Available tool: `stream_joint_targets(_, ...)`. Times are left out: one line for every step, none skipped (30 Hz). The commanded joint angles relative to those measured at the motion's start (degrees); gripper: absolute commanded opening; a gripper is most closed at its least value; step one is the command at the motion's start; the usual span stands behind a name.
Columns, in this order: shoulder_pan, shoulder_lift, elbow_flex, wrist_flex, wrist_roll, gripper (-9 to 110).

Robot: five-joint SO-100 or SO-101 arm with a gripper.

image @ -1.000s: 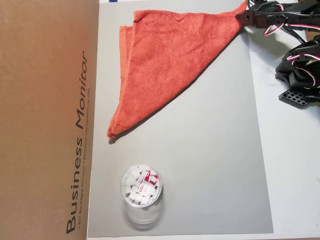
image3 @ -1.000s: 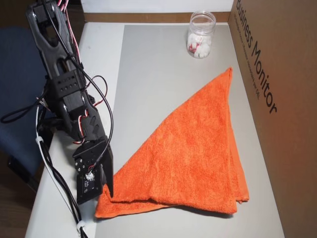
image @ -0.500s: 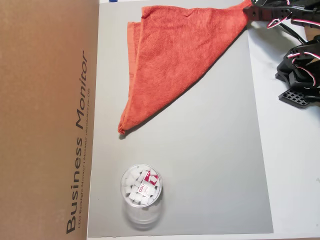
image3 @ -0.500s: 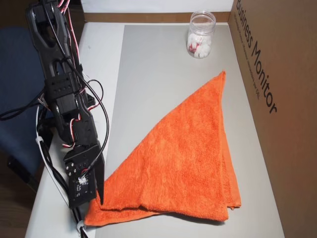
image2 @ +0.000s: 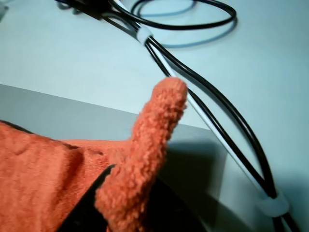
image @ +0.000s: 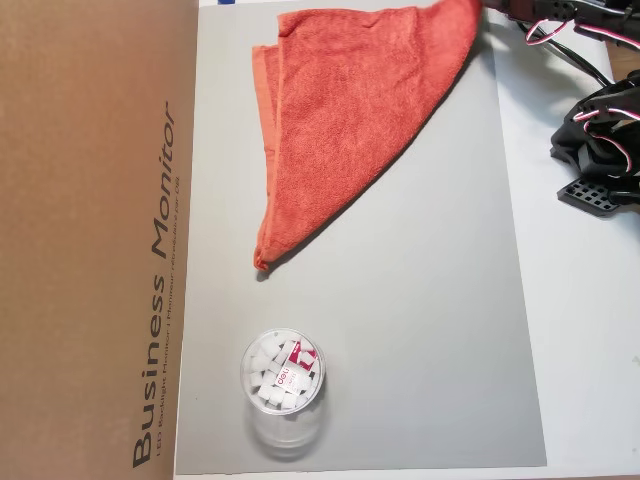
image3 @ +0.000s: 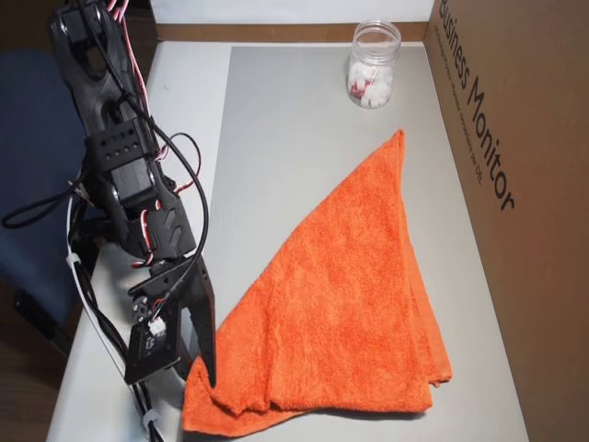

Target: Fold the blanket.

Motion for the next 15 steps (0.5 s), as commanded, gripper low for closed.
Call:
stream_joint_targets(-2.1,1.4,-4.7,-1.1,2.1,0)
stream_joint_targets(-2.5,2.1,-5.0,-1.1,2.5,0)
stream_joint_targets(-3.1,3.0,-5.0,-1.1,3.0,0)
stream_joint_targets(-3.7,4.1,-4.7,-1.1,3.5,0)
stream_joint_targets(-4.3,5.7,-4.3,-1.1,4.0,0)
stream_joint_targets(-5.1,7.5,-4.1,-0.9,4.7,0)
stream_joint_targets(-6.2,9.6,-4.0,-0.2,5.7,0)
stream_joint_targets(-7.1,11.1,-3.9,-0.2,6.6,0)
stream_joint_targets(-8.3,12.7,-3.4,-0.5,7.6,0)
stream_joint_targets(-9.6,14.5,-3.3,-0.9,8.6,0)
stream_joint_targets(-10.5,15.5,-3.3,-0.9,9.0,0)
stream_joint_targets(-11.4,16.3,-3.5,-1.0,9.4,0)
stream_joint_targets(-12.3,16.9,-4.0,-0.7,9.7,0)
stream_joint_targets(-13.1,17.4,-4.1,-1.0,10.0,0)
stream_joint_targets(-14.0,18.3,-4.2,-1.1,10.5,0)
